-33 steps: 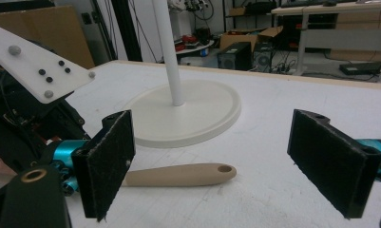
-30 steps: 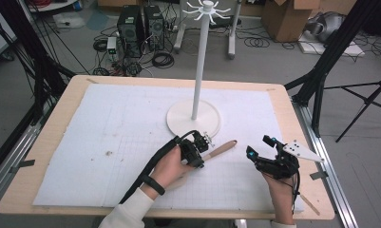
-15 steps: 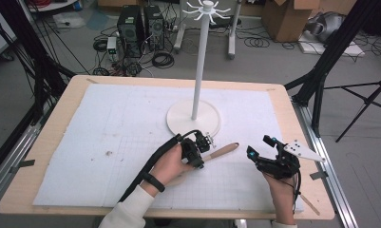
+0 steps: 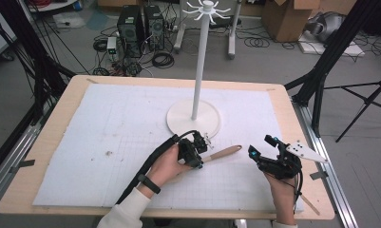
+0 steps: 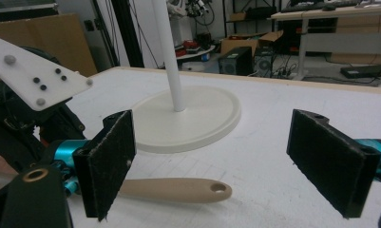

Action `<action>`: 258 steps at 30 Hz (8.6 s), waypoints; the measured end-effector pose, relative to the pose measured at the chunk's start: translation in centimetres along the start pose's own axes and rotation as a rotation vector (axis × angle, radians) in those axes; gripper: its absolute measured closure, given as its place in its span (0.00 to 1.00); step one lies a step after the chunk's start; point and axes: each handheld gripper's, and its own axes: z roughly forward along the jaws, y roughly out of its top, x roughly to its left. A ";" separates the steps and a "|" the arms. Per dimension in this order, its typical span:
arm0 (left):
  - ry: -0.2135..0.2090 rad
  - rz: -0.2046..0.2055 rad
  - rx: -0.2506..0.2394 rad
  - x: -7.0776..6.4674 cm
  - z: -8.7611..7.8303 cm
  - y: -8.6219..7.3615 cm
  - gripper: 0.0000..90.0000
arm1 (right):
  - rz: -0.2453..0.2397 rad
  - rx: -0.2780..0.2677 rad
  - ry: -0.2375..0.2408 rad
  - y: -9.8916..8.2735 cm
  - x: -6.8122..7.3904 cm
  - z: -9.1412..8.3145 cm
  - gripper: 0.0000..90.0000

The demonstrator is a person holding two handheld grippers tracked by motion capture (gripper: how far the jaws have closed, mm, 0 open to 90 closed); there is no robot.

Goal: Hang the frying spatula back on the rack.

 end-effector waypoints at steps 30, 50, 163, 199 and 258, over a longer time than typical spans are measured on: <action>0.091 -0.141 -0.633 1.4 -9.9 -9.4 0.86 | -0.042 -0.005 0.037 0.2 2.3 1.7 0.19; 0.167 -0.169 -0.934 0.2 -11.4 -11.3 0.86 | -0.036 -0.044 0.151 2.9 6.6 3.7 0.25; -0.185 0.060 -0.997 1.6 -16.1 -20.3 0.31 | -0.231 -0.007 0.744 17.2 9.0 13.2 0.85; -0.193 0.061 -0.974 1.6 -15.7 -20.4 0.32 | -0.172 0.012 0.572 22.3 8.6 18.5 0.85; -0.152 0.041 -0.947 2.4 -15.0 -20.8 0.28 | -0.167 0.002 0.523 14.0 4.8 11.6 0.33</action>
